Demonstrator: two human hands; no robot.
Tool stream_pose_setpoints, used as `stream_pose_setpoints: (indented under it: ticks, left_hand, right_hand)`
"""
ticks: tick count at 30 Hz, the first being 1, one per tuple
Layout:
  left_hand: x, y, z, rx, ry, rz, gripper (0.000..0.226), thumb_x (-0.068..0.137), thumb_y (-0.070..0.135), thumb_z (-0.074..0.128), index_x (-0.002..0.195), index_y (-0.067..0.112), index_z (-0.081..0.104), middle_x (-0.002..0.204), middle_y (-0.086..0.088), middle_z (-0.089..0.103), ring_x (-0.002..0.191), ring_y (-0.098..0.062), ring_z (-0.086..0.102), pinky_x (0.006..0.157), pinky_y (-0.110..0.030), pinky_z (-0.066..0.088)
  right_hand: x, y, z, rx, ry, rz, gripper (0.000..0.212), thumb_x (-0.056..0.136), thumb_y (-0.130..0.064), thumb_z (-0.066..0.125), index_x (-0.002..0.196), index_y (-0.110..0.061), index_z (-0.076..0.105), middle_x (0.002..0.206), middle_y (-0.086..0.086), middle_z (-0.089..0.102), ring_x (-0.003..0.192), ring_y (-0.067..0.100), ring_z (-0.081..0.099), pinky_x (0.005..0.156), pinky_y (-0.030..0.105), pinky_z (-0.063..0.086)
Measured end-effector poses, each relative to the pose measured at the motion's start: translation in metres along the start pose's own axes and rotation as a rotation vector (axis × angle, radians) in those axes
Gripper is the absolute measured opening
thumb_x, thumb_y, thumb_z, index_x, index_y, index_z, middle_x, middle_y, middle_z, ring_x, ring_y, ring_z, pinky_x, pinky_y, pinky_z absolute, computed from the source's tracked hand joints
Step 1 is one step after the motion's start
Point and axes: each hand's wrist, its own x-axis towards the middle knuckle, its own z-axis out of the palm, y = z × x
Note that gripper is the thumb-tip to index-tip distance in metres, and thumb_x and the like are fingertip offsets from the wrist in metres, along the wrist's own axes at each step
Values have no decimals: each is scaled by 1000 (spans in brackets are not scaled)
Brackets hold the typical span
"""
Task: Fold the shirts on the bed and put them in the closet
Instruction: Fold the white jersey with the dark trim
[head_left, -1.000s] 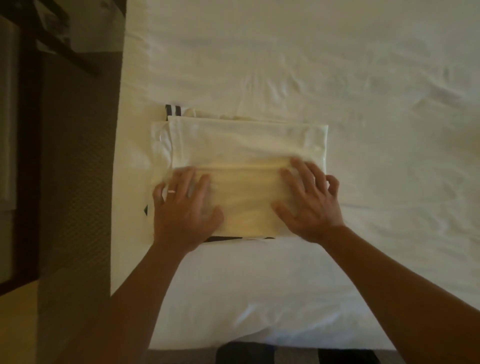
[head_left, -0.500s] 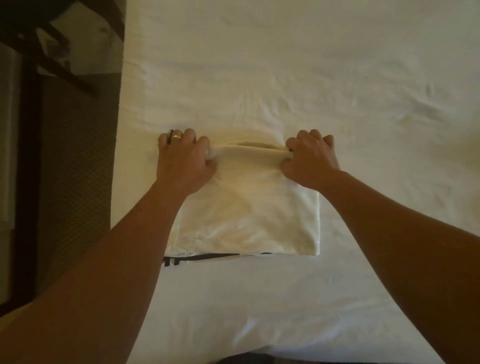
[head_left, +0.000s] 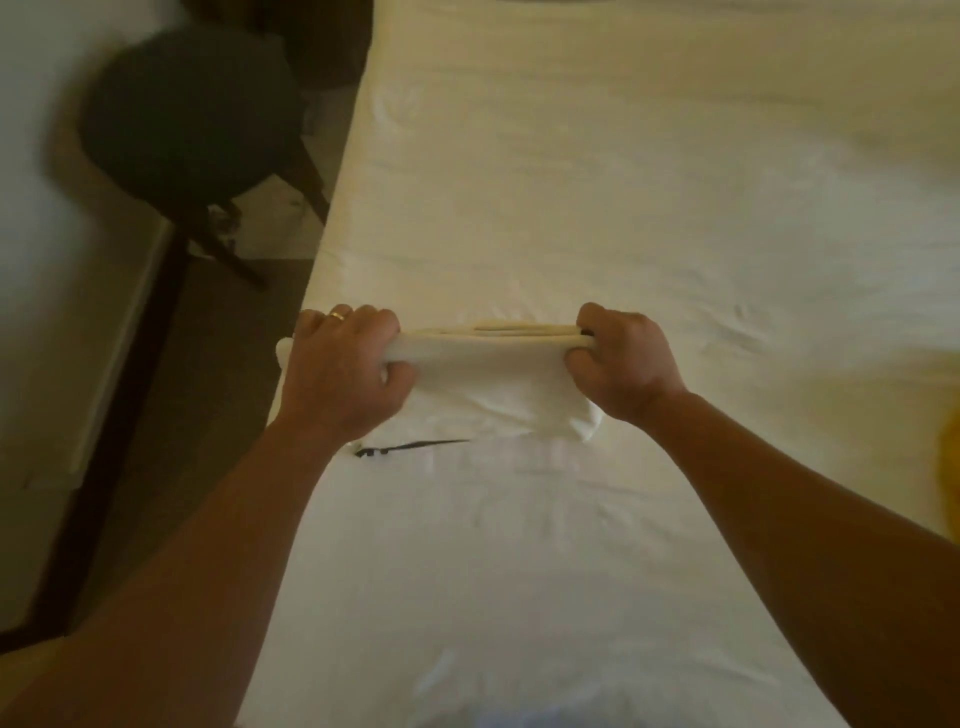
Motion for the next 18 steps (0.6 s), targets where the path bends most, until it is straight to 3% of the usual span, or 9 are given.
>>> stream_pose_setpoints:
  ticks: [4, 7, 9, 12, 15, 18]
  left_hand:
    - [-41, 46, -38, 45, 93, -45, 18, 81, 30, 57, 88, 13, 59, 80, -4, 56, 71, -24, 50, 76, -39, 35]
    - [-93, 76, -31, 74, 88, -76, 19, 80, 26, 56, 91, 12, 63, 84, -4, 58, 71, -23, 50, 73, -34, 29]
    - [-134, 91, -8, 122, 30, -80, 17, 78, 23, 58, 90, 13, 62, 85, -5, 58, 72, -27, 52, 71, -37, 30]
    - [-198, 110, 33, 167, -84, -11, 15, 77, 20, 57, 91, 14, 58, 85, -7, 57, 72, -33, 57, 68, -41, 35]
    - [-250, 123, 64, 148, -295, 55, 31, 66, 13, 76, 93, 13, 60, 85, -9, 62, 74, -35, 63, 67, -43, 44]
    - [-275, 127, 76, 124, -442, 52, 43, 56, 9, 85, 91, 13, 62, 83, -8, 63, 76, -35, 64, 67, -44, 48]
  right_hand:
    - [-38, -2, -37, 20, 132, -205, 18, 72, -27, 44, 71, -10, 50, 63, -6, 40, 49, 26, 35, 52, 23, 19]
    - [-85, 7, -38, -10, 72, -295, 16, 75, -26, 48, 74, -11, 53, 66, 2, 52, 53, 17, 32, 58, 23, 27]
    - [-124, 23, -26, -109, -27, -313, 13, 77, -24, 60, 81, -12, 57, 75, 4, 59, 58, 17, 41, 59, 26, 36]
    - [-181, 46, -2, -237, -287, -232, 25, 73, -19, 78, 90, -14, 60, 88, 3, 62, 68, 22, 57, 61, 37, 55]
    - [-239, 52, 17, -278, -550, -97, 25, 87, -25, 68, 110, -18, 59, 111, 0, 62, 91, 21, 61, 82, 41, 58]
    - [-273, 51, 28, -281, -651, -16, 30, 97, -30, 61, 125, -22, 54, 127, -3, 57, 110, 19, 59, 97, 36, 53]
